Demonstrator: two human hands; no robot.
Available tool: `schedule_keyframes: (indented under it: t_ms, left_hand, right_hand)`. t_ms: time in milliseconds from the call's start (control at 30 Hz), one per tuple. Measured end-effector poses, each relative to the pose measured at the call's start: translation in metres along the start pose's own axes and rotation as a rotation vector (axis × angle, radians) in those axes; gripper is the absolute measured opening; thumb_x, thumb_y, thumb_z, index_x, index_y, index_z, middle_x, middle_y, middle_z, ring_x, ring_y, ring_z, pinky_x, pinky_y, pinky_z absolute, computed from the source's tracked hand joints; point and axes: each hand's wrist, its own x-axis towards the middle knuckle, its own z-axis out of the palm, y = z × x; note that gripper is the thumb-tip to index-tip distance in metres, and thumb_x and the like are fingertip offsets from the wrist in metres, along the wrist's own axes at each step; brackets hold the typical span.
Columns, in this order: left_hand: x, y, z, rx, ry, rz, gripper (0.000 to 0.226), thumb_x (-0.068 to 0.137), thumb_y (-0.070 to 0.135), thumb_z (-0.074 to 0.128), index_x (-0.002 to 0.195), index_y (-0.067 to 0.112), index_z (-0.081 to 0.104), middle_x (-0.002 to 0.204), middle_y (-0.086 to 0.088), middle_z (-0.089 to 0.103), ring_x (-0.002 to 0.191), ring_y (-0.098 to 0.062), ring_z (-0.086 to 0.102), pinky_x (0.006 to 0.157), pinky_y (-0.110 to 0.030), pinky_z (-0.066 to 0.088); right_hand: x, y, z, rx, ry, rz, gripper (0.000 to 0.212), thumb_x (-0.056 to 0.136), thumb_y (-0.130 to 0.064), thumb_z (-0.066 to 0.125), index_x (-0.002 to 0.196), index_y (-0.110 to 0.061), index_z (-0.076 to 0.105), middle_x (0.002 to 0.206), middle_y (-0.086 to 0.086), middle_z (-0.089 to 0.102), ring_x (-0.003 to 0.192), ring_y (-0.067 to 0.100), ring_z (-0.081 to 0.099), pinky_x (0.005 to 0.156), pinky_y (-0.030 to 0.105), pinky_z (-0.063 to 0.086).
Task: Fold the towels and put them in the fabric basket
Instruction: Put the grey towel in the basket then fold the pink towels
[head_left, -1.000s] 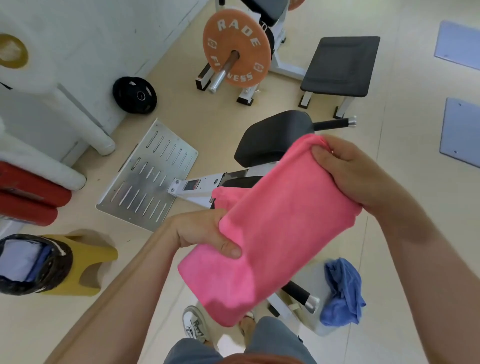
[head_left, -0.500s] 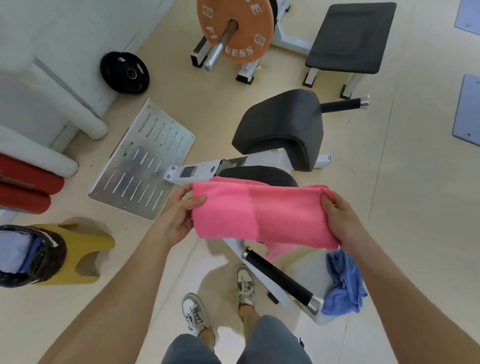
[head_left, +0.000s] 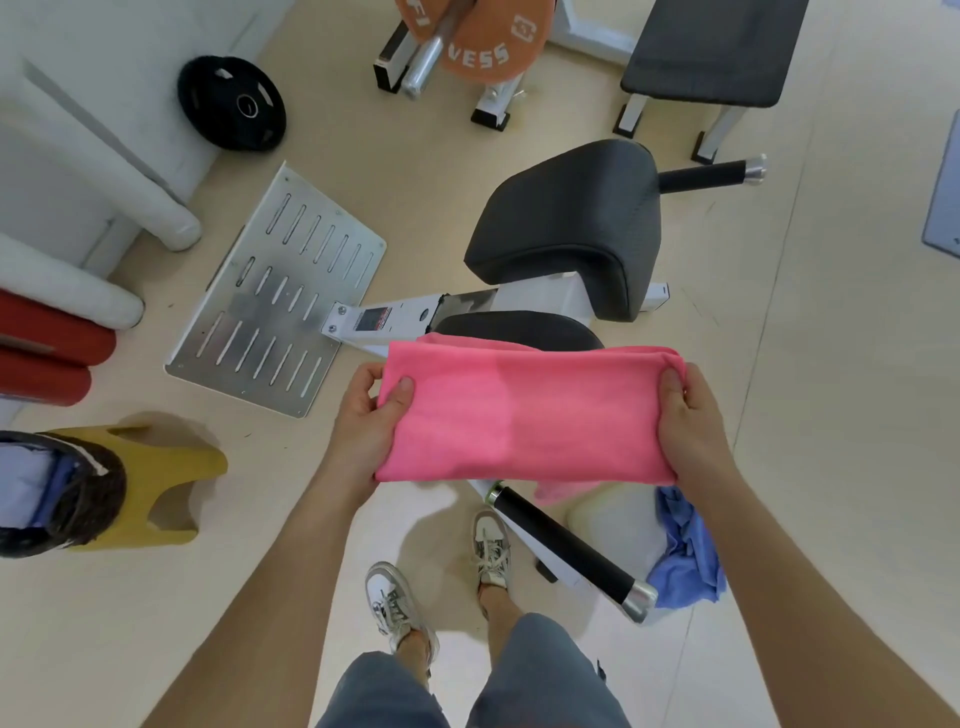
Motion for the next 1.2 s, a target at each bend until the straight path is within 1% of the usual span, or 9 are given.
schedule_keyframes:
  t_ms: [167, 367, 433, 567, 667, 733, 833, 967, 1200]
  left_hand:
    - [-0.001, -0.02, 0.007, 0.294, 0.018, -0.073, 0.012, 0.093, 0.041, 0.056, 0.098, 0.035, 0.047, 0.11, -0.01, 0.065, 0.082, -0.021, 0.063, 0.064, -0.033, 0.051]
    - [-0.008, -0.019, 0.004, 0.024, 0.01, -0.172, 0.036, 0.092, 0.023, 0.062, 0.115, 0.039, 0.04, 0.095, -0.009, 0.061, 0.075, -0.021, 0.061, 0.059, -0.032, 0.05]
    - [-0.017, -0.017, 0.008, 0.089, -0.02, -0.094, 0.028, 0.095, 0.018, 0.056, 0.103, 0.044, 0.051, 0.096, -0.008, 0.059, 0.079, -0.022, 0.057, 0.063, -0.033, 0.048]
    - [-0.035, -0.005, 0.016, 0.02, -0.011, -0.101, 0.032, 0.093, 0.005, 0.053, 0.083, 0.026, 0.075, 0.104, -0.004, 0.065, 0.093, -0.021, 0.055, 0.069, -0.029, 0.046]
    - [-0.063, 0.028, 0.013, -0.344, -0.134, -0.185, 0.027, 0.086, -0.003, 0.055, 0.103, 0.011, 0.072, 0.107, -0.012, 0.065, 0.089, -0.021, 0.059, 0.069, -0.029, 0.053]
    - [-0.09, 0.049, 0.015, -0.403, -0.317, -0.078, 0.052, 0.071, -0.02, 0.05, 0.114, 0.005, 0.066, 0.099, -0.011, 0.064, 0.086, -0.019, 0.061, 0.075, -0.03, 0.054]
    - [-0.12, 0.063, 0.031, 0.135, -0.248, 0.284, 0.065, 0.071, -0.029, 0.049, 0.106, 0.022, 0.068, 0.072, 0.01, 0.065, 0.072, -0.007, 0.062, 0.076, -0.022, 0.05]
    - [-0.13, 0.075, 0.035, 0.66, 0.034, 0.683, 0.02, 0.075, 0.02, 0.073, 0.084, 0.037, 0.069, 0.07, 0.012, 0.053, 0.067, -0.004, 0.048, 0.065, -0.02, 0.042]
    - [-0.143, 0.107, 0.015, 1.062, 0.023, 0.97, 0.016, 0.073, 0.04, 0.059, 0.074, 0.028, 0.069, 0.133, 0.0, 0.053, 0.129, -0.029, 0.036, 0.099, -0.056, 0.034]
  right_hand:
    - [-0.009, 0.008, 0.006, -0.022, -0.009, 0.143, 0.028, 0.102, -0.036, 0.035, 0.111, -0.016, 0.051, 0.103, 0.005, 0.055, 0.09, 0.02, 0.052, 0.071, 0.031, 0.041]
    - [-0.009, 0.011, -0.013, 0.22, -0.232, 0.417, 0.025, 0.093, -0.028, 0.06, 0.105, -0.006, 0.06, 0.107, 0.013, 0.067, 0.098, 0.031, 0.065, 0.09, 0.049, 0.053]
    - [-0.014, 0.007, -0.012, 0.085, -0.214, 0.34, 0.025, 0.097, -0.028, 0.052, 0.113, -0.009, 0.055, 0.106, 0.009, 0.064, 0.098, 0.028, 0.062, 0.086, 0.044, 0.052]
    - [-0.032, -0.02, -0.007, -0.279, -0.063, 0.002, 0.016, 0.096, -0.023, 0.048, 0.084, -0.012, 0.045, 0.073, 0.0, 0.048, 0.065, 0.017, 0.046, 0.054, 0.027, 0.033]
    - [-0.053, -0.059, -0.011, -0.206, -0.094, -0.111, 0.011, 0.086, -0.019, 0.063, 0.093, -0.018, 0.054, 0.08, -0.004, 0.058, 0.069, 0.014, 0.055, 0.058, 0.025, 0.043]
    - [-0.069, -0.09, -0.013, -0.023, -0.265, -0.09, 0.033, 0.08, -0.009, 0.07, 0.106, -0.025, 0.056, 0.093, -0.004, 0.065, 0.08, 0.014, 0.065, 0.067, 0.029, 0.054]
    - [-0.089, -0.128, -0.01, 0.116, -0.499, -0.111, 0.053, 0.075, 0.005, 0.071, 0.113, -0.026, 0.055, 0.093, 0.006, 0.07, 0.082, 0.02, 0.07, 0.07, 0.033, 0.059]
    - [-0.107, -0.151, 0.0, 0.021, -0.49, -0.239, 0.051, 0.073, -0.006, 0.078, 0.114, -0.029, 0.057, 0.085, 0.005, 0.074, 0.075, 0.019, 0.071, 0.07, 0.035, 0.06]
    - [-0.125, -0.165, 0.003, -0.162, -0.481, -0.582, 0.036, 0.087, -0.01, 0.064, 0.113, -0.032, 0.056, 0.068, -0.003, 0.069, 0.065, 0.011, 0.067, 0.068, 0.037, 0.055]
